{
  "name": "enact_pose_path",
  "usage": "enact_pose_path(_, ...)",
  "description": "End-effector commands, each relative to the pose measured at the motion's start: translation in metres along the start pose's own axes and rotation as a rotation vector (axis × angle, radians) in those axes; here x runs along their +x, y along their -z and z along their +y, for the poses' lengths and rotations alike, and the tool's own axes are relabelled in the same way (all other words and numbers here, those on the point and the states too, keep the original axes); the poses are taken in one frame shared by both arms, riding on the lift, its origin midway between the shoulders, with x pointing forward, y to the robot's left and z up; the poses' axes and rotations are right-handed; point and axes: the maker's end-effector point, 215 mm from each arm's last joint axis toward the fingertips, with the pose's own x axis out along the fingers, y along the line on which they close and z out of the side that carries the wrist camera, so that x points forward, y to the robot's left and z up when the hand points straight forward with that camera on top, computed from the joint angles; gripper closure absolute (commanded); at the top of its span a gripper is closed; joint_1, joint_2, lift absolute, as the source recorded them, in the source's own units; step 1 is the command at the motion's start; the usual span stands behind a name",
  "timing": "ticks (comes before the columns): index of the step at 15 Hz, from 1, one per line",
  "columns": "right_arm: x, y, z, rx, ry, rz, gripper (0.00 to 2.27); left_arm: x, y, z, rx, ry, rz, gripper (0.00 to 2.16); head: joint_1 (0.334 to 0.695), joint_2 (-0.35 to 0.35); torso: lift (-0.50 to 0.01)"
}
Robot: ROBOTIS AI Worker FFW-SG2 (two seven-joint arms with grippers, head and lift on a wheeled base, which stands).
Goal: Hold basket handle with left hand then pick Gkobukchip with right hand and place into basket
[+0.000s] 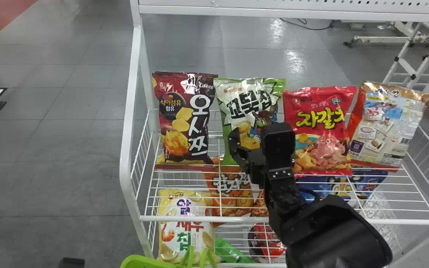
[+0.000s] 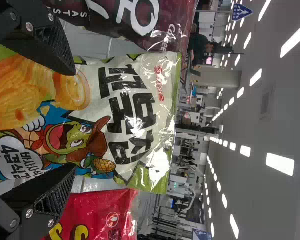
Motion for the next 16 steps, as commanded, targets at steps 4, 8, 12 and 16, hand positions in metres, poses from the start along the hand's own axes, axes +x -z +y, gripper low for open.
enact_pose_path(4,0.01,0.014,0.005,-0.013,-0.034,0.069,0.55,0.006,0.003,0.005,-0.012,-0.001,0.018,1.71,0.695,-0.049,-0.032)
enact_pose_path(8,0.0,0.017,0.012,-0.018,-0.053,0.079,2.02,0.006,0.003,0.006,-0.015,0.001,0.019,1.7,0.695,-0.042,-0.032)
enact_pose_path(12,-0.022,0.0,0.004,-0.052,0.002,0.02,2.02,0.009,0.005,0.003,-0.01,0.004,0.024,1.71,0.695,-0.039,-0.032)
enact_pose_path(16,-0.035,-0.02,-0.011,-0.038,0.059,-0.022,2.02,0.009,0.006,0.002,-0.01,0.004,0.025,1.71,0.695,-0.068,-0.032)
